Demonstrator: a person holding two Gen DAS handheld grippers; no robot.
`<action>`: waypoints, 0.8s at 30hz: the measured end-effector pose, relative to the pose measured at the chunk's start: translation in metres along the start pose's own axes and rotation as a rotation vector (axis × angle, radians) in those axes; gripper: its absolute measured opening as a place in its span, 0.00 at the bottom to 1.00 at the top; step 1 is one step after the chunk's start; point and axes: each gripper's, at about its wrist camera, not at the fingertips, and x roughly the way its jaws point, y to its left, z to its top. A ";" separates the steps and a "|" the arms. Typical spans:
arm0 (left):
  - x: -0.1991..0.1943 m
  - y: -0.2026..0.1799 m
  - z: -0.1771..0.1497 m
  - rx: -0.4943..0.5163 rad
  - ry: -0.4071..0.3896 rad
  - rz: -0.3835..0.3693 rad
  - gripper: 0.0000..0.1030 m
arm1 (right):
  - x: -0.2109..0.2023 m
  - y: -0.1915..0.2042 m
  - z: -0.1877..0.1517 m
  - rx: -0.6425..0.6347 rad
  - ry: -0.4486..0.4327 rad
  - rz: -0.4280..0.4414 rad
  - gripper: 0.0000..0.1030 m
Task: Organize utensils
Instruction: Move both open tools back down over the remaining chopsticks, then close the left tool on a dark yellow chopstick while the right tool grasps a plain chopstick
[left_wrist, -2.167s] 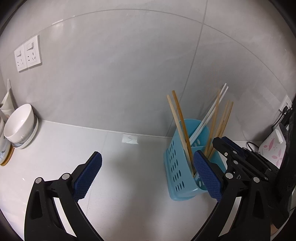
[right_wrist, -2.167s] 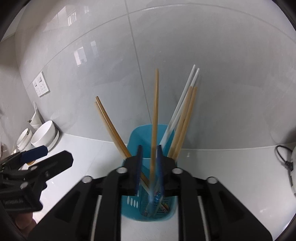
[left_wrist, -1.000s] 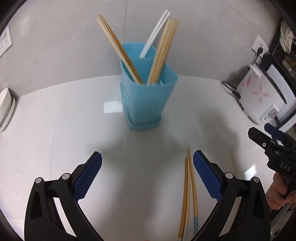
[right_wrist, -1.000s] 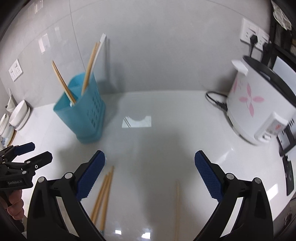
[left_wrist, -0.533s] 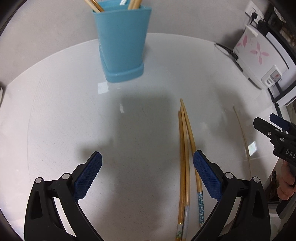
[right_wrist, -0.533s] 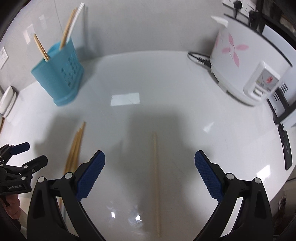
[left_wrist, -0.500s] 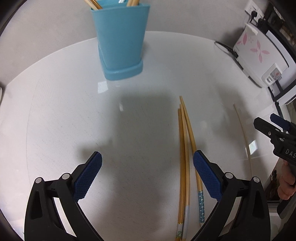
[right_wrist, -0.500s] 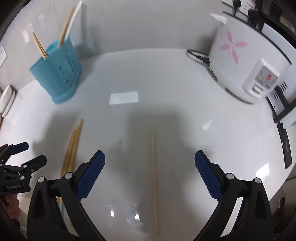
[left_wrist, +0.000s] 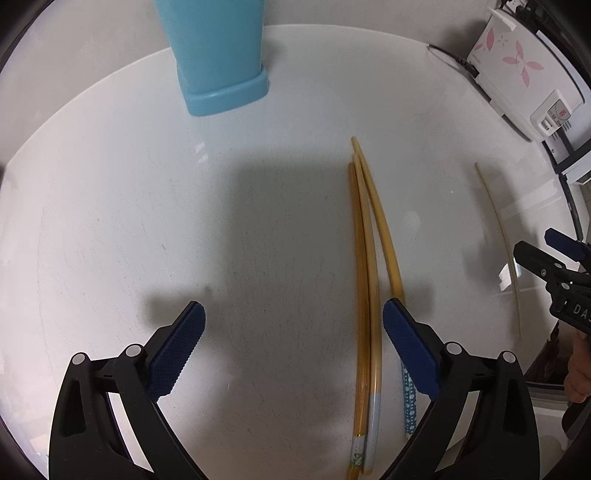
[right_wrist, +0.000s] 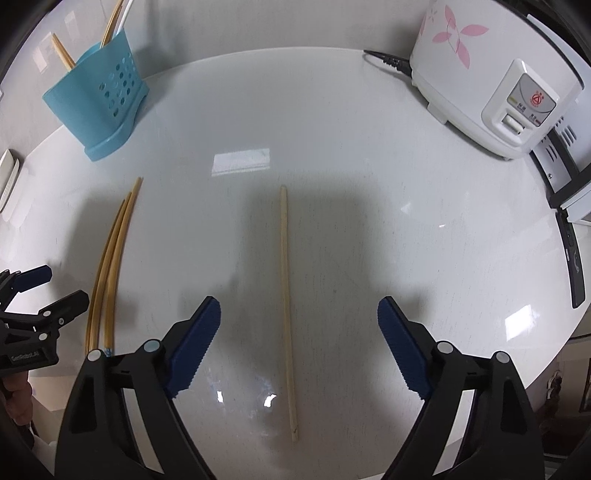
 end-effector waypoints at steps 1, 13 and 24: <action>0.003 0.000 -0.002 -0.002 0.011 0.005 0.91 | 0.001 0.001 -0.001 -0.004 0.005 -0.001 0.80; 0.006 0.005 -0.004 -0.048 0.040 0.020 0.91 | 0.016 0.008 -0.010 -0.025 0.099 -0.001 0.68; 0.008 0.002 -0.004 -0.050 0.094 0.088 0.90 | 0.022 0.008 -0.006 -0.002 0.148 0.027 0.53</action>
